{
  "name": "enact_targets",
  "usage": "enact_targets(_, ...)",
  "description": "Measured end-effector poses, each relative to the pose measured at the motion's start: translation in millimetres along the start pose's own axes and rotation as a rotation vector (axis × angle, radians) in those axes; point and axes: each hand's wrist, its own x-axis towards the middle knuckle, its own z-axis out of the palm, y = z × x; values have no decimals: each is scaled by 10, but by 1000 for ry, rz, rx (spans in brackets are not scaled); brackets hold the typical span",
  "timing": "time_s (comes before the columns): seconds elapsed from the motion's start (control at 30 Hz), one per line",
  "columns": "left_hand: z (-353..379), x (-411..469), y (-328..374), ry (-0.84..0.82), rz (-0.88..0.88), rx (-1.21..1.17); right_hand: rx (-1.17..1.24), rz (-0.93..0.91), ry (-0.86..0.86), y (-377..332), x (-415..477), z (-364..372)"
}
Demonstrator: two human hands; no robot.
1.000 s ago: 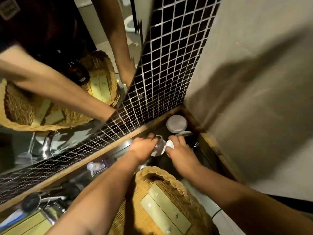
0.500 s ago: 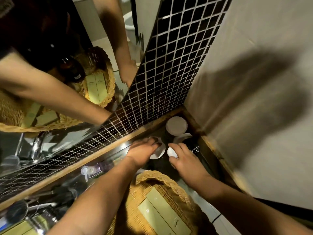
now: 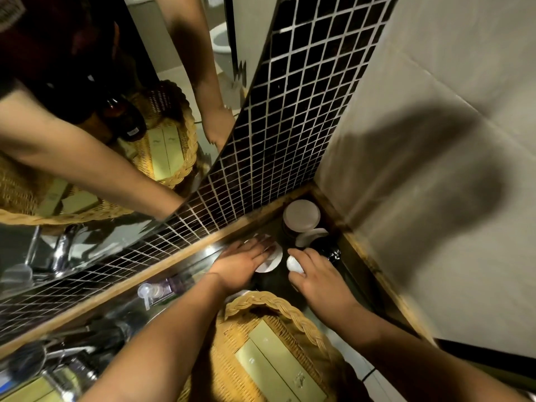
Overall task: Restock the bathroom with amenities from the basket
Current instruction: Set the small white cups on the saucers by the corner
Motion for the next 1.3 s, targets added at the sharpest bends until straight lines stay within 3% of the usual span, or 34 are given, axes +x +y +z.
enact_targets(0.33, -12, -24, 19, 2, -42, -39, -78, 23, -40, 24, -15, 62)
enact_targets(0.5, -123, -220, -33, 56, -181, -169, -97, -23, -22, 7, 67, 26)
enact_targets(0.67, -283, -457, -31, 94, -210, -168, -81, -120, 0, -43, 372, 15)
enact_targets(0.97, -246, -786, -87, 22, -215, -159, -116, -179, -78, -195, 774, 227)
enact_targets(1.3, -270, -662, -72, -47, -223, -101, -79, -120, -115, -176, 845, 357)
